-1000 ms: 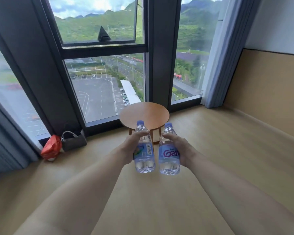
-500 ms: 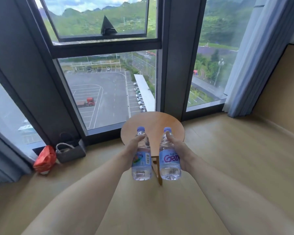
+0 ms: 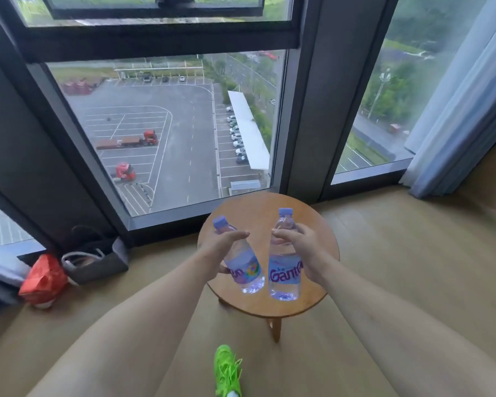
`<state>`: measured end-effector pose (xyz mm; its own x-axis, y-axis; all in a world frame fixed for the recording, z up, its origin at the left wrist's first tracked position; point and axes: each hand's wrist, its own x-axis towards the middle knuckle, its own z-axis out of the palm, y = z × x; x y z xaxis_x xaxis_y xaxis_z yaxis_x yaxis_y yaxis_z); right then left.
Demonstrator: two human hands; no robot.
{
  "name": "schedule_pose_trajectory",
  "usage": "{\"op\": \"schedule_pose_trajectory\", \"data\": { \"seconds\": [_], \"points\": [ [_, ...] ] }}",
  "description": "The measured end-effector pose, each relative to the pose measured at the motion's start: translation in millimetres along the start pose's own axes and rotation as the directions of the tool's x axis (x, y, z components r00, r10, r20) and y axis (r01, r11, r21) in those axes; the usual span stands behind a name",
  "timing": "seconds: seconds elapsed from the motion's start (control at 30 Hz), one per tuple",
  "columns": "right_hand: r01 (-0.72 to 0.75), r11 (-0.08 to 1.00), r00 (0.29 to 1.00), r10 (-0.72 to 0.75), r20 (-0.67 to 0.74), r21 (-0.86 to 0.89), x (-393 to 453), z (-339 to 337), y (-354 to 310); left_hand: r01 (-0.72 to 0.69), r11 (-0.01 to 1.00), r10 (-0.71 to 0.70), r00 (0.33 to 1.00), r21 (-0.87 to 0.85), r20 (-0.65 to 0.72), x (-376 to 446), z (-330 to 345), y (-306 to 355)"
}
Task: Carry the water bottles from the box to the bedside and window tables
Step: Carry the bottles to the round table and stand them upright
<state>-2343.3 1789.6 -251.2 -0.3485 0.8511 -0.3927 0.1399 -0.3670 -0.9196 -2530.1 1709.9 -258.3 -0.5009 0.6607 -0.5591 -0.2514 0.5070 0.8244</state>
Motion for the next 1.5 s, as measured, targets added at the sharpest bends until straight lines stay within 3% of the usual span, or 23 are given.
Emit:
{"op": "schedule_pose_trajectory", "data": {
  "seconds": [0.27, 0.43, 0.67, 0.8, 1.0, 1.27, 1.5],
  "points": [
    [-0.006, 0.955, 0.996, -0.019, -0.083, -0.296, 155, 26, -9, 0.112, 0.994, -0.113, 0.991, -0.021, -0.069, 165, 9, 43],
    [-0.08, 0.892, 0.993, 0.031, -0.116, -0.445, 236, 21, -3, 0.132, 0.986, -0.122, 0.988, 0.098, -0.1, 235, 23, 57],
    [-0.03, 0.763, 0.998, -0.018, -0.068, -0.646, 346, 12, 10, 0.134, 0.96, -0.096, 0.982, 0.246, -0.161, 321, 60, 46],
    [0.006, 0.745, 1.0, -0.006, 0.002, -0.667, 394, 12, 17, 0.184, 0.949, -0.116, 0.96, 0.257, -0.256, 359, 82, 35],
    [0.064, 0.722, 0.997, -0.017, 0.075, -0.689, 435, 14, 29, 0.167, 0.963, -0.111, 0.961, 0.211, -0.254, 396, 99, 33],
    [0.118, 0.757, 0.992, -0.055, 0.118, -0.643, 460, 25, 23, 0.053, 0.948, -0.016, 0.993, 0.313, -0.119, 413, 100, 49],
    [0.135, 0.756, 0.989, -0.058, 0.139, -0.64, 463, 40, 27, 0.015, 0.918, 0.023, 0.996, 0.397, -0.091, 416, 79, 47]
  ]
}}
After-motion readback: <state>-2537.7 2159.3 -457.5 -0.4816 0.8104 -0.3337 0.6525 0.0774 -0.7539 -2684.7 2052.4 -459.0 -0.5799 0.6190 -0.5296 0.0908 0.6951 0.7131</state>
